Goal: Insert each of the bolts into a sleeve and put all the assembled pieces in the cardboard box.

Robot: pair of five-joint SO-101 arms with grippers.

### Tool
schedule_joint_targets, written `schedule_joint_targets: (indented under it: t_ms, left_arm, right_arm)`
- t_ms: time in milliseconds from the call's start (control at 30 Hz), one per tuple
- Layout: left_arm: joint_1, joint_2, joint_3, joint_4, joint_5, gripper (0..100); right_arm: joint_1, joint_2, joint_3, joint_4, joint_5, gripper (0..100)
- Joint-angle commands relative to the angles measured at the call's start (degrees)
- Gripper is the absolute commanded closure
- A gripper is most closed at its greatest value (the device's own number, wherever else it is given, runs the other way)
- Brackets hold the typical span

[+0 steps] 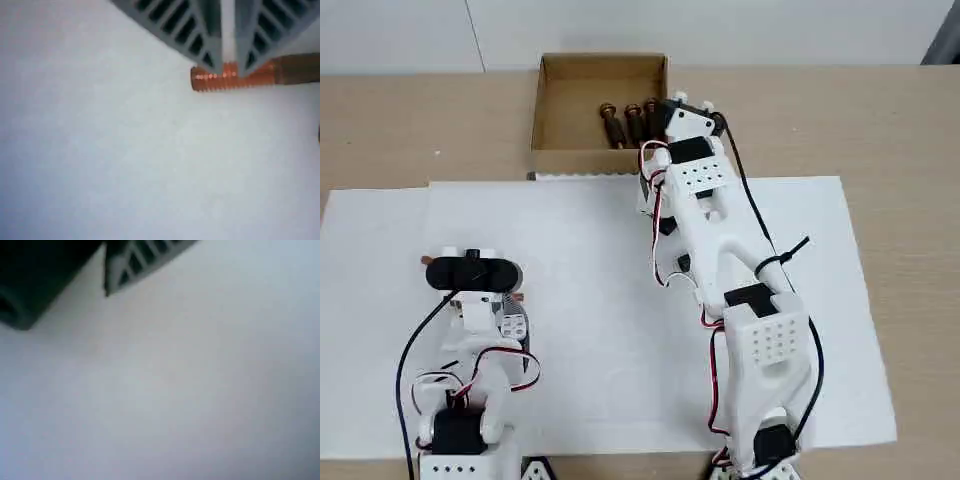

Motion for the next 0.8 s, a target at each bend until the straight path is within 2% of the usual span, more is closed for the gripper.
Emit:
schedule_joint_targets:
  t_ms: [0,600,667,767]
  left_arm:
    - [-0.3,-0.5,-0.2,-1.2,-0.2,99]
    - [-0.3,-0.5,-0.2,-1.2,-0.2,99]
    - [-0.3,-0.5,-0.2,-1.2,-0.2,99]
    - [-0.3,-0.5,-0.2,-1.2,-0.2,99]
  right_arm:
    - [-0.2,-0.2,-0.4,-0.7,-0.1,85.5]
    - [-0.3,-0.2,-0.4,1.5,-0.3,86.1]
    - [-0.2,-0.6,-0.4,2.0,-0.4,88.7]
    - [-0.3,-0.7,-0.4,2.3,-0.1,99.1]
